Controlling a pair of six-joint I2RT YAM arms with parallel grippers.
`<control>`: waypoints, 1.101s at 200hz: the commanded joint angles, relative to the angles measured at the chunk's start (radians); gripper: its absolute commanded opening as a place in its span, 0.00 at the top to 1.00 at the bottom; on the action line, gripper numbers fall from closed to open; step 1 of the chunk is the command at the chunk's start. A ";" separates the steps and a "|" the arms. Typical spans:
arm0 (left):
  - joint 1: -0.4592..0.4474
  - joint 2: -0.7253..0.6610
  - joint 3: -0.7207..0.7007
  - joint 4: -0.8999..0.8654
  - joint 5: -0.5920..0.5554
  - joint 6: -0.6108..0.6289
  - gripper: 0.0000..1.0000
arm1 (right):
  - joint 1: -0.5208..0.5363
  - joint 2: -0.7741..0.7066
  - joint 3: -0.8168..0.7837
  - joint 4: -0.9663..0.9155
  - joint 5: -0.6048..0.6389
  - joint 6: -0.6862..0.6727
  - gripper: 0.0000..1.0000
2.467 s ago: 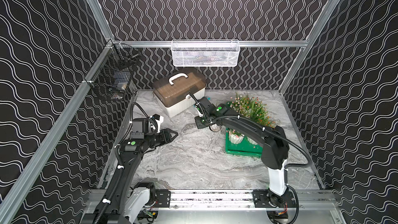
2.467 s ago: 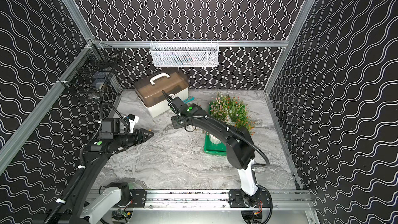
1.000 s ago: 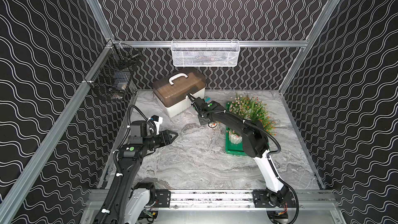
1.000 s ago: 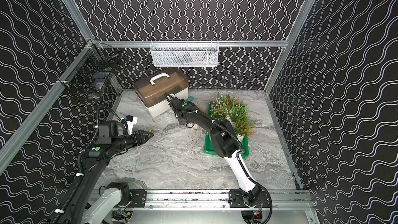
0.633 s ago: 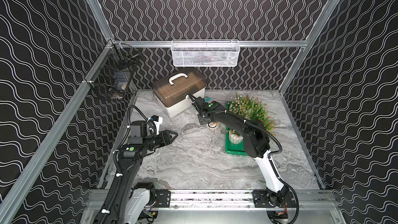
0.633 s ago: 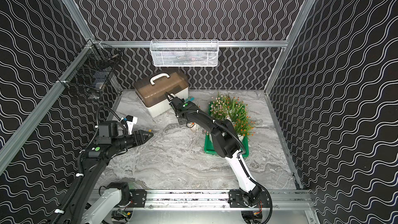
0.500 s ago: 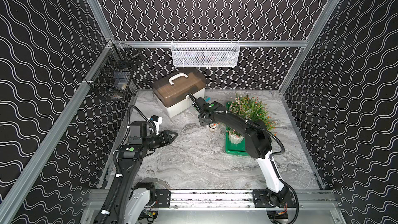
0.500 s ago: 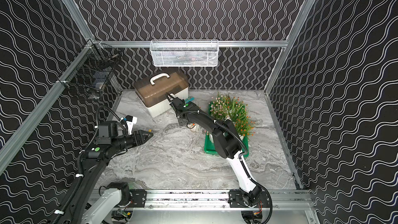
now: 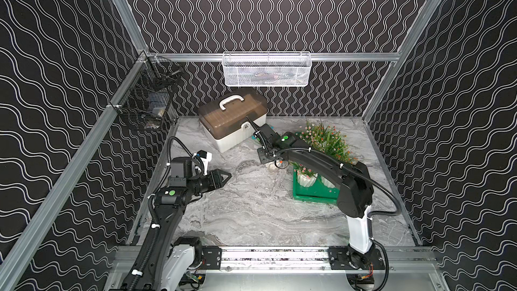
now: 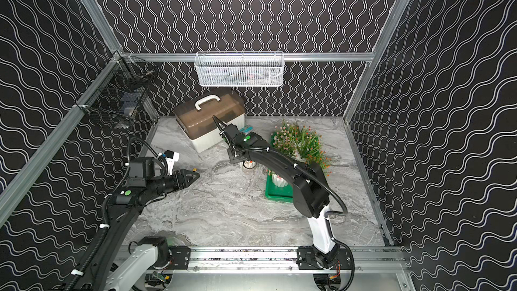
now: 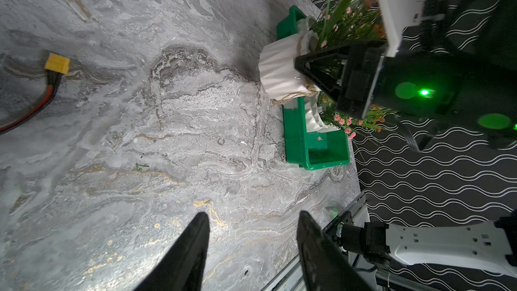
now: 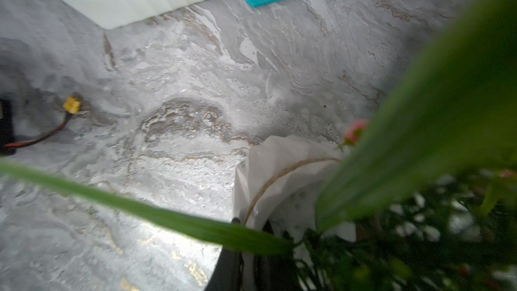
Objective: Put the potted gypsophila into the storage box
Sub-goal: Pick up the baby's breath potted plant from the center of the board, then place the baby's breath potted plant at the storage box.
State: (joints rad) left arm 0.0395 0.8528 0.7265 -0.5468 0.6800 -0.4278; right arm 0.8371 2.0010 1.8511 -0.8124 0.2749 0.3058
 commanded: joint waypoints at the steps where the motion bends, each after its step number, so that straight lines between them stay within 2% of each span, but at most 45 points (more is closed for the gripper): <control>1: -0.018 -0.012 0.005 -0.007 -0.027 -0.001 0.45 | 0.023 -0.065 -0.026 0.056 0.007 0.009 1.00; 15: -0.052 -0.026 0.007 -0.015 -0.050 -0.001 0.45 | 0.039 -0.104 -0.050 0.059 0.007 0.010 1.00; 69: -0.052 -0.034 0.009 -0.012 -0.039 0.000 0.45 | 0.078 -0.277 -0.175 0.097 -0.026 0.002 1.00; 116: -0.056 -0.044 0.007 -0.006 -0.026 0.001 0.44 | 0.085 -0.488 -0.317 0.108 -0.070 0.008 1.00; 172: -0.072 -0.055 0.002 -0.001 -0.020 -0.001 0.44 | 0.085 -0.730 -0.464 0.062 -0.099 0.054 1.00; 220: -0.088 -0.056 -0.006 0.027 0.036 -0.003 0.44 | 0.085 -0.852 -0.523 -0.009 -0.090 0.091 1.00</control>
State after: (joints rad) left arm -0.0402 0.8009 0.7261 -0.5541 0.6666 -0.4274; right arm 0.9218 1.1938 1.3453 -0.8097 0.1738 0.3595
